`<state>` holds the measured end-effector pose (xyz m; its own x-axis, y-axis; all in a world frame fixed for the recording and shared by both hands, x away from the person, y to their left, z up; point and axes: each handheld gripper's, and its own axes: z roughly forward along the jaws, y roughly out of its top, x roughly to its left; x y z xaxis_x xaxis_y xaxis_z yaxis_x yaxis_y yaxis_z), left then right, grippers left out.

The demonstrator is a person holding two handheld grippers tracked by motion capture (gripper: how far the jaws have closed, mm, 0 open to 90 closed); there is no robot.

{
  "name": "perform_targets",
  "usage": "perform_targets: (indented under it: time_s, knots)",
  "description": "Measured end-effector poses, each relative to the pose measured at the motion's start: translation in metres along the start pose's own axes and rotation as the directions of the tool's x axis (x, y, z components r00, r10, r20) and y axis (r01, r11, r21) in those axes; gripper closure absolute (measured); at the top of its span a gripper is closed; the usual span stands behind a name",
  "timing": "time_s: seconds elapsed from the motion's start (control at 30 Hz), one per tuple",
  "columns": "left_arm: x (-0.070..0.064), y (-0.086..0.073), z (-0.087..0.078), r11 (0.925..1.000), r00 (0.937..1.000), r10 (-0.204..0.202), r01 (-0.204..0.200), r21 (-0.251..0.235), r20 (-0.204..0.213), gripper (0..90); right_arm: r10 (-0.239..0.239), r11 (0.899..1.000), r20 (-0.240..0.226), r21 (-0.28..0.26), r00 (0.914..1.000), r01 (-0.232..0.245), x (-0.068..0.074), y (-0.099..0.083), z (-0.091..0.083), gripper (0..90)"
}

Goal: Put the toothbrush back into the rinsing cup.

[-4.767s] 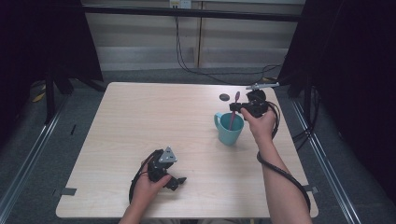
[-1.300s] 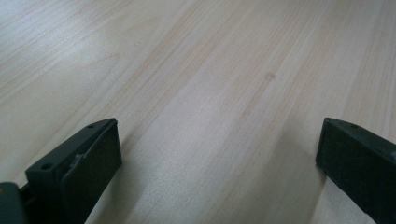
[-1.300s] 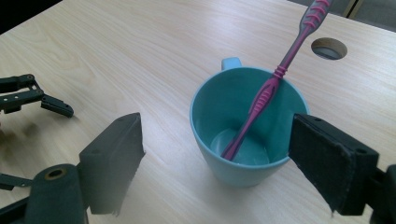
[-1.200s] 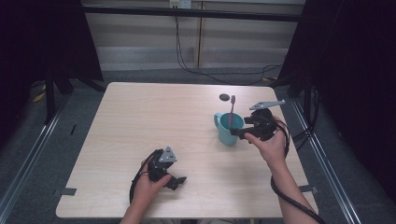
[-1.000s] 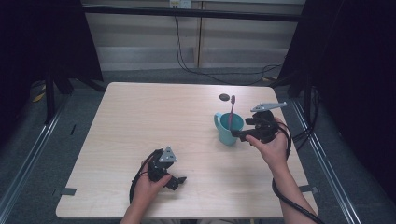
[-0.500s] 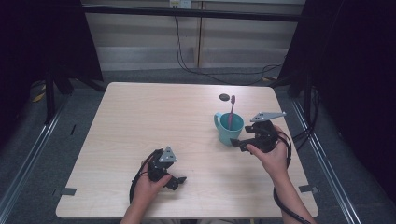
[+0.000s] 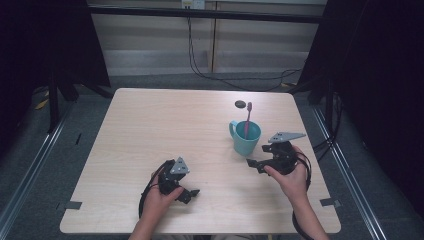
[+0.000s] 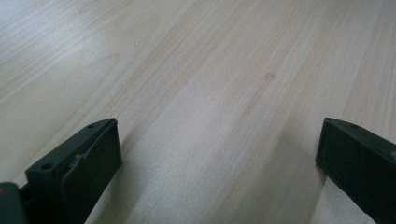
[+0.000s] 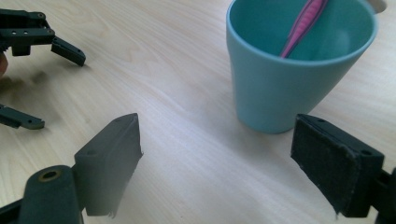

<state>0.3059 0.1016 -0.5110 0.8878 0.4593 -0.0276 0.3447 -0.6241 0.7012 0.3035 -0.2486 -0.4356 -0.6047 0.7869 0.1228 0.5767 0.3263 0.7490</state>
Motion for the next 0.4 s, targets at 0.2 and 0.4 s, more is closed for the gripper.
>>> perform_targets:
  time_s: [0.2,0.4]
  knots:
    - [0.0,0.0,0.0,1.0,1.0,-0.005,0.005,-0.004,0.0,0.0,0.0,1.0,0.004,0.013,1.0,0.0,0.003,-0.019,0.01,15.9]
    - [0.0,0.0,0.0,1.0,1.0,0.0,0.0,0.0,-0.001,0.0,-0.002,1.0,0.011,0.014,0.9999,0.002,0.007,-0.026,0.017,20.3]
